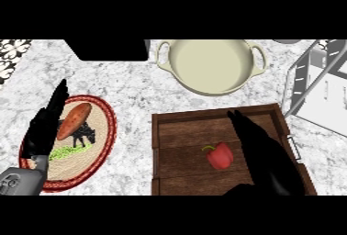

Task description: Pick the bell pepper from the tray and place it in the tiered basket

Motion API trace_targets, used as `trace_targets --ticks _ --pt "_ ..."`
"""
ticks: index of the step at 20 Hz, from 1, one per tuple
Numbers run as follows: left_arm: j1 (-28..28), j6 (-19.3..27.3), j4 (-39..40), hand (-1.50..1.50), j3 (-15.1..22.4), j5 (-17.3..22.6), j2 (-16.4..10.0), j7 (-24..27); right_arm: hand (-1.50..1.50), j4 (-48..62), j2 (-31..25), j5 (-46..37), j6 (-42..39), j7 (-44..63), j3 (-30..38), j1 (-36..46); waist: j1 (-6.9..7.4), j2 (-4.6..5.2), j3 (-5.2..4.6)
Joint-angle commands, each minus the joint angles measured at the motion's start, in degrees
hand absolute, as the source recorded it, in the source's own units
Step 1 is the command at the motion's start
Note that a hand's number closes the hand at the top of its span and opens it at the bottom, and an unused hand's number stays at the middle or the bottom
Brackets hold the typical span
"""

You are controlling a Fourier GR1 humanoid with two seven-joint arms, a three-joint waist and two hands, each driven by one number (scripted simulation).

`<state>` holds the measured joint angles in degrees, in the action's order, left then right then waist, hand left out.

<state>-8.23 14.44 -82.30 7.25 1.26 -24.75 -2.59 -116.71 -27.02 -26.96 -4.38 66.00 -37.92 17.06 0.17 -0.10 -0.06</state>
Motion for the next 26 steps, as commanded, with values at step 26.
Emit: trace_targets --ticks 26 --pt "0.55 -2.68 -2.56 0.0 -3.35 -5.45 3.66 -1.91 -1.5 7.17 13.11 -20.0 -8.64 0.53 0.3 -9.22 -0.25 0.03 0.06"
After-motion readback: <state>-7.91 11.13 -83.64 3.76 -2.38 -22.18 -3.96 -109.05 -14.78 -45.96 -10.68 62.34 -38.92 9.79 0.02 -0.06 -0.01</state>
